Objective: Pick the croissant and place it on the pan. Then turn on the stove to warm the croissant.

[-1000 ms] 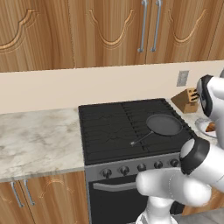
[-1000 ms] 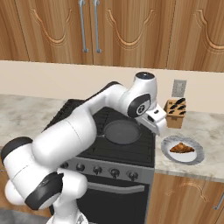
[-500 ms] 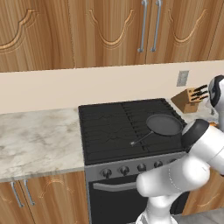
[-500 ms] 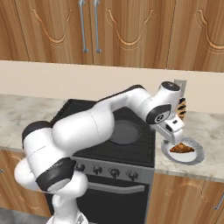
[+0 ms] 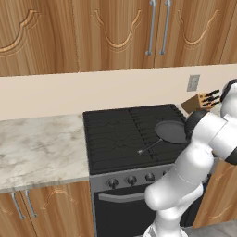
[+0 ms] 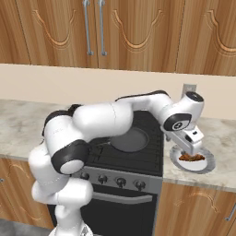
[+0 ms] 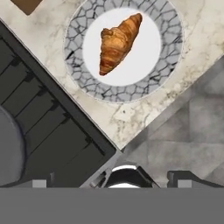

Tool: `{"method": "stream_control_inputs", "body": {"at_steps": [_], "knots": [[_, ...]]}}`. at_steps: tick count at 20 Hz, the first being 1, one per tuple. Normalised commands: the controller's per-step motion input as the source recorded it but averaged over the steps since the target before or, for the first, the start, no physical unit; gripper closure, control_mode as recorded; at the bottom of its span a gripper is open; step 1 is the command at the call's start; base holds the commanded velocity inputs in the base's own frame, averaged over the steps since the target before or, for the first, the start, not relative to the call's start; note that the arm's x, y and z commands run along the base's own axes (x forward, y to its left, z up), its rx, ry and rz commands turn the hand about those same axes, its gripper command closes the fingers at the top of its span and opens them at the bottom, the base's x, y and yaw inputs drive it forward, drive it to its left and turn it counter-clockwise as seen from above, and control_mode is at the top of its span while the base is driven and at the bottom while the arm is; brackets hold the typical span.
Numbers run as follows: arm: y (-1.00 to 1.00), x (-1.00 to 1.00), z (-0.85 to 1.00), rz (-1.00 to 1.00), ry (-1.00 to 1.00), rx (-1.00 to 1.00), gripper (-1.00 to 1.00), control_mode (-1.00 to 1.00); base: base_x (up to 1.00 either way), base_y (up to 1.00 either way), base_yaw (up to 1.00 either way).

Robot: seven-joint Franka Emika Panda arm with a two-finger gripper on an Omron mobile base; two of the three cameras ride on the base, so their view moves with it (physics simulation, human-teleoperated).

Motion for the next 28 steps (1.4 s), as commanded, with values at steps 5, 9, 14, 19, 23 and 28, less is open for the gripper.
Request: {"method": "stream_control_inputs", "body": {"at_steps": [5,9,14,19,23,28], "knots": [[-0.12,0.21,-0.4,0.0,0.05,0.02,-1.0,-1.0,0.0,0.0,0.0],[-0.07,0.3,-0.33,0.0,0.03,0.01,-1.0,-1.0,0.0,0.0,0.0],[-0.06,0.35,-0.27,0.0,0.0,0.0,-1.0,-1.0,0.0,0.0,0.0],[-0.14,0.32,-0.22,0.0,0.01,0.0,-1.0,-1.0,0.0,0.0,0.0],[-0.01,0.27,-0.26,0.0,0.0,0.0,-1.0,-1.0,0.0,0.0,0.0],[-0.01,0.16,-0.39,0.0,0.0,0.0,-1.0,-1.0,0.0,0.0,0.0]]}}
